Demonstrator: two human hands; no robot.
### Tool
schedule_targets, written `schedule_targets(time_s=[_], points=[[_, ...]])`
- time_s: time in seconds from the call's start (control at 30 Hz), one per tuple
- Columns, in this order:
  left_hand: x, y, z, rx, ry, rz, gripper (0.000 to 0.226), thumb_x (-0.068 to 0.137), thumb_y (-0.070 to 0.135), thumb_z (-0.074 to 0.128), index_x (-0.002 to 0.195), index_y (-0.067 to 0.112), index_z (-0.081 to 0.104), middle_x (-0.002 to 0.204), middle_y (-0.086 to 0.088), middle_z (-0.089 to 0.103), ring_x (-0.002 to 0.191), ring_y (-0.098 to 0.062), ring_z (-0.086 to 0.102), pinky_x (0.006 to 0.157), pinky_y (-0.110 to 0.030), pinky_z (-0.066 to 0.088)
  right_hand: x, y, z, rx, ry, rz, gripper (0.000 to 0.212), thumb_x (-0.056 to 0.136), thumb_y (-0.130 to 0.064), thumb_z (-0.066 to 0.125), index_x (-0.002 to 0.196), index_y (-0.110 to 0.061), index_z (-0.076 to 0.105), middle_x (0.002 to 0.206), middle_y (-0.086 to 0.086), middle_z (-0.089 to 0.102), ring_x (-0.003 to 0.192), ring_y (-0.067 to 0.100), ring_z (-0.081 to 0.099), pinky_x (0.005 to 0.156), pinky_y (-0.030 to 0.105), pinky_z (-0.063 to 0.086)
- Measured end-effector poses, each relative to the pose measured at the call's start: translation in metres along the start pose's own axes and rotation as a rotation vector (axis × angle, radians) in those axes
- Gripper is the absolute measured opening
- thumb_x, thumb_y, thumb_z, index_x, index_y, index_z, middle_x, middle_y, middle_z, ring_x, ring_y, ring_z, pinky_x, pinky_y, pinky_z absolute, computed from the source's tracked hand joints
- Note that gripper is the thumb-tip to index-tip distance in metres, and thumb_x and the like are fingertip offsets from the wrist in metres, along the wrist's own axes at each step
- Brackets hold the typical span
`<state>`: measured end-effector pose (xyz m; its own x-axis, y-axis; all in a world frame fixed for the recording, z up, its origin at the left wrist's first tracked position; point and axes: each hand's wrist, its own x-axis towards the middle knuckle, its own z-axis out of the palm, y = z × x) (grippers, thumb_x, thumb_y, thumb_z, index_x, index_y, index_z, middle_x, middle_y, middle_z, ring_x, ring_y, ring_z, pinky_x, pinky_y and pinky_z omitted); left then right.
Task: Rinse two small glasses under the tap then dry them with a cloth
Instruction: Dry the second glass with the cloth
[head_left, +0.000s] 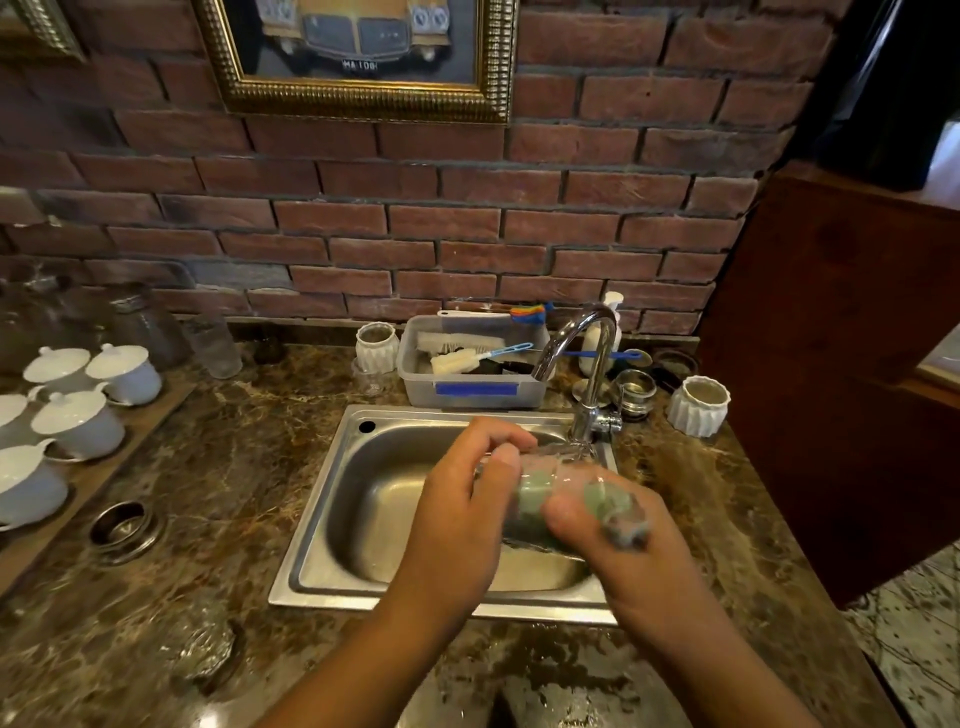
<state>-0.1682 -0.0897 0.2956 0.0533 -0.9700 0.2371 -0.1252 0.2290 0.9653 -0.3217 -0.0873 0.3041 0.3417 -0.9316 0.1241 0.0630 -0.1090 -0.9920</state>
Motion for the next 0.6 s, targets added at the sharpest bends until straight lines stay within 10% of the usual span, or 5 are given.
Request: schedule_targets(time_s=[0.13, 0.2, 0.3, 0.5, 0.6], points=[[0.006, 0.014, 0.004, -0.418, -0.017, -0.501, 0.032, 0.101, 0.037, 0.05, 0.093, 0.015, 0.072, 0.091, -0.01, 0.074, 0.072, -0.021, 0.071, 0.056, -0.033, 0.051, 0.001, -0.002, -0.012, -0.752, -0.105, -0.369, 0.008, 0.091, -0.05, 0.059, 0.097, -0.044, 0.06, 0.098, -0.022, 0.071, 0.097, -0.002, 0.067, 0.116, 0.032, 0.036], [0.009, 0.013, -0.004, -0.611, -0.103, -0.765, 0.043, 0.092, 0.045, 0.064, 0.112, 0.007, 0.072, 0.109, -0.021, 0.074, 0.086, -0.03, 0.072, 0.066, -0.038, 0.055, 0.001, 0.0, -0.02, -1.113, -0.19, -0.539, 0.011, 0.093, -0.04, 0.061, 0.102, -0.035, 0.065, 0.102, -0.018, 0.07, 0.104, -0.002, 0.064, 0.126, 0.041, 0.01], [0.012, 0.007, -0.016, -0.589, -0.17, -0.884, 0.072, 0.073, 0.046, 0.084, 0.127, 0.002, 0.065, 0.115, -0.028, 0.068, 0.097, -0.037, 0.064, 0.077, -0.043, 0.047, -0.002, 0.001, -0.022, -1.28, -0.297, -0.563, 0.018, 0.094, -0.034, 0.064, 0.111, -0.03, 0.069, 0.106, -0.016, 0.07, 0.109, -0.001, 0.063, 0.126, 0.048, 0.008], [0.006, 0.008, 0.007, -0.449, 0.133, -0.567, 0.027, 0.097, 0.03, 0.058, 0.091, 0.008, 0.071, 0.076, -0.018, 0.07, 0.063, -0.032, 0.063, 0.062, -0.037, 0.044, 0.001, 0.006, -0.002, -0.85, -0.16, -0.378, 0.014, 0.093, -0.046, 0.059, 0.097, -0.035, 0.067, 0.097, -0.017, 0.071, 0.099, -0.004, 0.065, 0.126, 0.042, 0.013], [0.001, 0.006, 0.009, -0.049, 0.197, -0.014, 0.027, 0.097, 0.032, 0.049, 0.082, 0.018, 0.068, 0.074, -0.003, 0.068, 0.067, -0.016, 0.065, 0.053, -0.028, 0.048, -0.001, -0.001, 0.007, -0.165, -0.085, -0.077, 0.012, 0.086, -0.035, 0.07, 0.094, -0.029, 0.076, 0.1, -0.005, 0.076, 0.095, 0.008, 0.071, 0.097, 0.036, 0.053]])
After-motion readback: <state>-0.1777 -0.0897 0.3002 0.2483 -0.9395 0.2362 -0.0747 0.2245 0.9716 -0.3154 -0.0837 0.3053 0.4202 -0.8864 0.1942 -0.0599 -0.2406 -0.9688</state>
